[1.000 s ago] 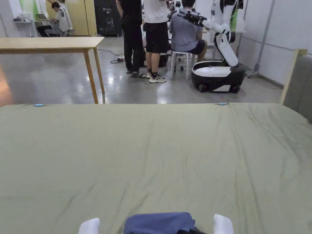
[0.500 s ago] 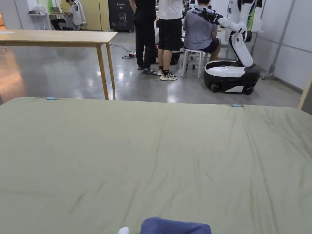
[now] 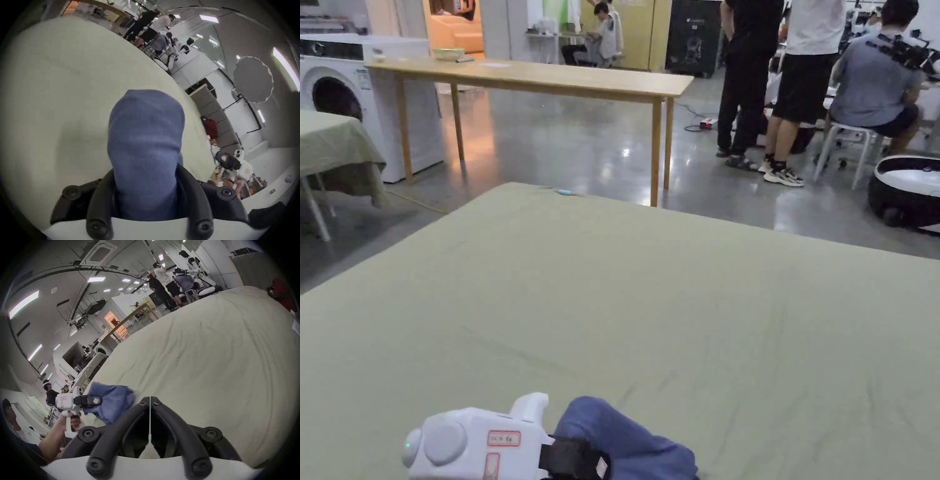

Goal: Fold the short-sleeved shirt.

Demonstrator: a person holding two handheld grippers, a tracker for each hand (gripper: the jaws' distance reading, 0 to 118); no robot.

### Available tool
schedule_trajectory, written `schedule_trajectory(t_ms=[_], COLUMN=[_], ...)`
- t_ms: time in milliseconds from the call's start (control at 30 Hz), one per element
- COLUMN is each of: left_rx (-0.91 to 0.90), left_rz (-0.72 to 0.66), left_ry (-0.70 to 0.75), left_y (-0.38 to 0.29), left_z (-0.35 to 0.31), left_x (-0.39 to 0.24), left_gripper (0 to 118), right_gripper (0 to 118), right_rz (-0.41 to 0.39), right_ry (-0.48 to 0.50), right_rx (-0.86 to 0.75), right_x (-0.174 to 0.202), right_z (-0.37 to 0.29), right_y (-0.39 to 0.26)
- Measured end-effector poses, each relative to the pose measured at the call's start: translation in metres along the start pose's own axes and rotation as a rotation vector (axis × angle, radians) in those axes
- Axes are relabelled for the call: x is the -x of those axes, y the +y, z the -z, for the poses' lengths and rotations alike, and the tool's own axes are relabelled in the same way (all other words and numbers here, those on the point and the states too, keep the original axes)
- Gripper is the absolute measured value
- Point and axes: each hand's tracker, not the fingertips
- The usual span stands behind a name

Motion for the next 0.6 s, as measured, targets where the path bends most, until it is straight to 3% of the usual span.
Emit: schedule_trajectory(t_ms=[67, 167, 233, 333, 433, 467, 500, 533, 600], left_rx=[-0.007, -0.034, -0.038, -0.056, -0.086, -0.099, -0.114, -0.13, -0.173], left_rz=[-0.024, 0.037, -0.014, -0.117, -0.082, -0.08, -0.087, -0.1, -0.105], left_ry=[0.013, 0.187, 0.25, 0.278, 0.228, 0.224, 0.225, 0.221, 0.216], left_y=[0.021, 0.046, 0.059, 0.06, 0.053, 0.047, 0.045, 0.043, 0.039], left_z=[-0.043, -0.095, -0.12, -0.137, -0.138, -0.139, -0.142, -0.147, -0.168], left_x=[0.045, 0.095, 0.135, 0.167, 0.166, 0.164, 0.164, 0.164, 0.16], left_gripper=[32, 32, 32, 32, 33, 46, 77, 92, 94], right_gripper=[2, 2, 2, 2, 2, 2, 2, 2, 2], right_rz=[-0.017, -0.039, -0.048, -0.068, -0.079, -0.082, -0.084, -0.087, -0.095], right_ry=[-0.001, -0.002, 0.005, 0.004, 0.009, 0.011, 0.014, 0.016, 0.022], right_rx=[0.01, 0.027, 0.041, 0.057, 0.063, 0.063, 0.064, 0.065, 0.062], right_x=[0.012, 0.026, 0.035, 0.049, 0.058, 0.06, 0.062, 0.064, 0.067], right_z=[0.007, 0.017, 0.023, 0.03, 0.033, 0.034, 0.035, 0.035, 0.033], right_y=[-0.003, -0.006, -0.008, -0.01, -0.01, -0.01, -0.009, -0.008, -0.007])
